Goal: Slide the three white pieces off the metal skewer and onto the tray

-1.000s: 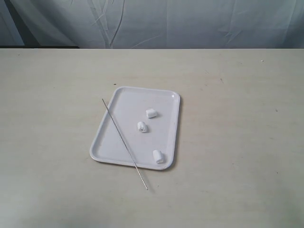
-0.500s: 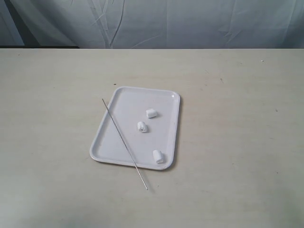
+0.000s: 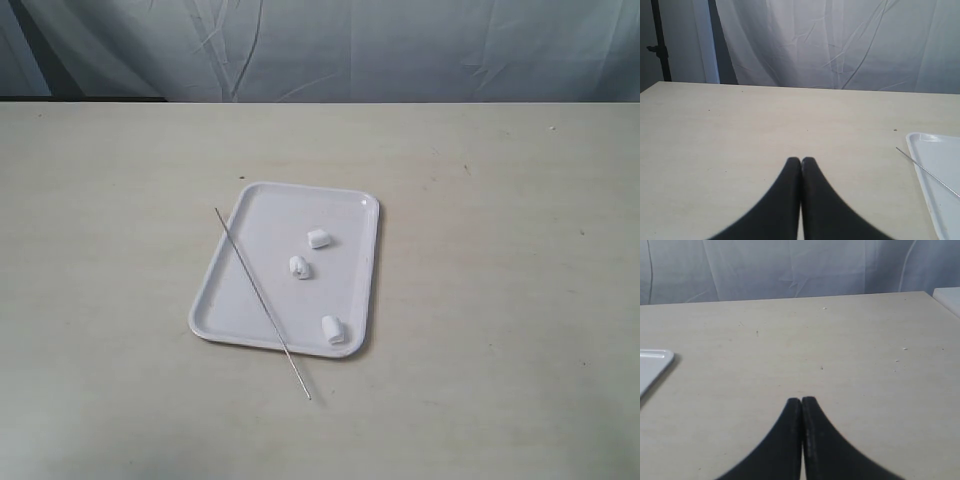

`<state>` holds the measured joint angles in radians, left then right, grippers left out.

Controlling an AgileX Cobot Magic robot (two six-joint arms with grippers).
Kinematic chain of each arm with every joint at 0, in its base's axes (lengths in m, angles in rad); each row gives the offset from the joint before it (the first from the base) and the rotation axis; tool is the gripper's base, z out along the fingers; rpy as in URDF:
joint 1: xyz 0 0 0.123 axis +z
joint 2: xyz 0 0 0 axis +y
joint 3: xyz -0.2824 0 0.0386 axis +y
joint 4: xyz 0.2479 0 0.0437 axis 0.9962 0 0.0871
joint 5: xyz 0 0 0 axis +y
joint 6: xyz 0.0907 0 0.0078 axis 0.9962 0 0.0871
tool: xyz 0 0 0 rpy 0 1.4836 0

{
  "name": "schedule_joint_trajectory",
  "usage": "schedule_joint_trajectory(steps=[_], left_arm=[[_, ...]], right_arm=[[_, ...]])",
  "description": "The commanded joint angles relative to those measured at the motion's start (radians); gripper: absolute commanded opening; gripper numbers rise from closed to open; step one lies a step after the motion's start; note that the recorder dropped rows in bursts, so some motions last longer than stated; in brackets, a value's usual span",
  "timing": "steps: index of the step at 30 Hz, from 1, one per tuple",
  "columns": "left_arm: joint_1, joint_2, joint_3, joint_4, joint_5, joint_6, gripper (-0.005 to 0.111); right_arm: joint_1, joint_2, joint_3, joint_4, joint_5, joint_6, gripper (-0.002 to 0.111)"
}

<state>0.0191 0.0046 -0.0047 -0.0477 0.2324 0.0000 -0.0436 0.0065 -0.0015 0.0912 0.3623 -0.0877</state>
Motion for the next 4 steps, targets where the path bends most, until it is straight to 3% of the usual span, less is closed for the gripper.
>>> schedule_joint_trajectory(steps=[1, 4], left_arm=[[0.001, -0.005, 0.005, 0.003, -0.001, 0.0, 0.0], [0.001, -0.005, 0.005, 0.003, -0.001, 0.0, 0.0]], right_arm=[[-0.005, -0.007, 0.002, -0.005, -0.006, -0.005, -0.001], [-0.005, -0.007, 0.002, -0.005, -0.006, -0.005, -0.001]])
